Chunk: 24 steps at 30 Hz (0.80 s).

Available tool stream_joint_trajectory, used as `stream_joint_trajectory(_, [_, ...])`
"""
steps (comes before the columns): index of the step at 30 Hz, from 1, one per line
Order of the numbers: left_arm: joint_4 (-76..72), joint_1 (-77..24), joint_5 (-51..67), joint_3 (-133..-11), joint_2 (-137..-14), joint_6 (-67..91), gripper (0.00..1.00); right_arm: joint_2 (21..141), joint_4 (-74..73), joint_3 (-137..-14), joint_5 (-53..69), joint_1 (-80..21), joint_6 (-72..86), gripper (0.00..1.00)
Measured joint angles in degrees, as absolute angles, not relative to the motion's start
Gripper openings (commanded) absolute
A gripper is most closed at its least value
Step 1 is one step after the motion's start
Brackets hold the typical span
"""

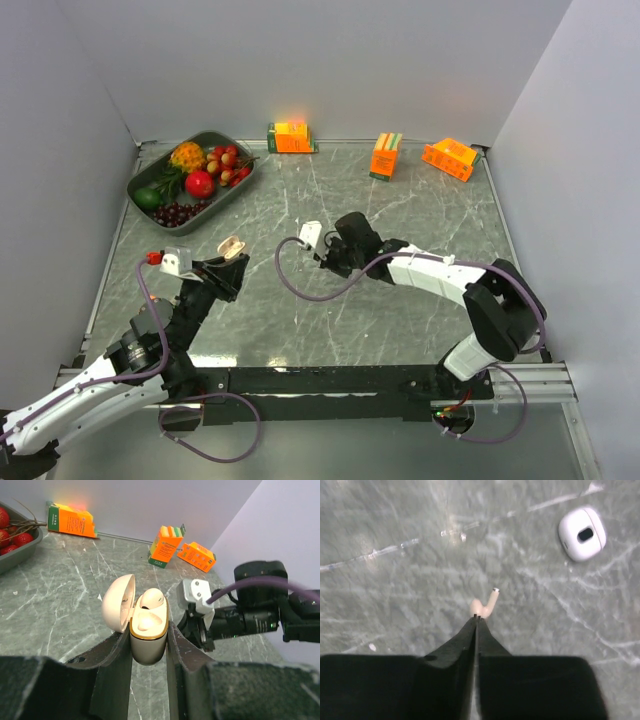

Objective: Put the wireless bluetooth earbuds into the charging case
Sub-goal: Pick up the earbud from the center of the board.

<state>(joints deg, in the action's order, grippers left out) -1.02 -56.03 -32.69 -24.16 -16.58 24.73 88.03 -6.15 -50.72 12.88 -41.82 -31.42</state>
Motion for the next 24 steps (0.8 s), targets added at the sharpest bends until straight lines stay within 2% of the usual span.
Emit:
stream_joint_trajectory(7, [-1.02, -56.07, -32.32, -24.16, -16.58, 24.71, 0.01, 92.92, -10.13, -57.91, 20.99, -40.07, -34.92, 0.00])
stream_joint_trajectory(12, [-1.02, -56.07, -32.32, -24.16, -16.58, 24.71, 0.01, 95.09, -11.84, -58.74, 21.87, -39.92, -33.45, 0.00])
stream_joint_trajectory(14, [-1.02, -56.07, -32.34, -24.16, -16.58, 24.73, 0.01, 94.72, -9.78, -58.08, 20.93, -39.79, -30.89, 0.14])
stream_joint_trajectory(16, [-1.02, -56.07, -32.36, -24.16, -16.58, 24.73, 0.01, 93.93, -6.39, -56.93, 18.17, -39.66, -27.11, 0.32])
stream_joint_trajectory(17, [-0.99, -56.07, -32.38, -24.16, -16.58, 24.73, 0.01, 93.49, -5.34, -56.58, 16.97, -39.57, -25.17, 0.45])
stream_joint_trajectory(18, [-0.97, -56.07, -32.38, -24.16, -16.53, 24.73, 0.01, 92.86, -4.27, -56.29, 15.29, -39.51, -22.90, 0.50])
stream_joint_trajectory(20, [-0.91, -56.12, -32.42, -24.16, -16.32, 24.75, 0.01, 91.85, -3.20, -56.53, 12.82, -39.48, -18.79, 0.56])
stream_joint_trajectory(24, [-0.82, -56.23, -32.64, -24.16, -16.25, 24.75, 0.01, 94.43, -10.85, -66.22, 11.29, -39.48, -14.61, 0.55])
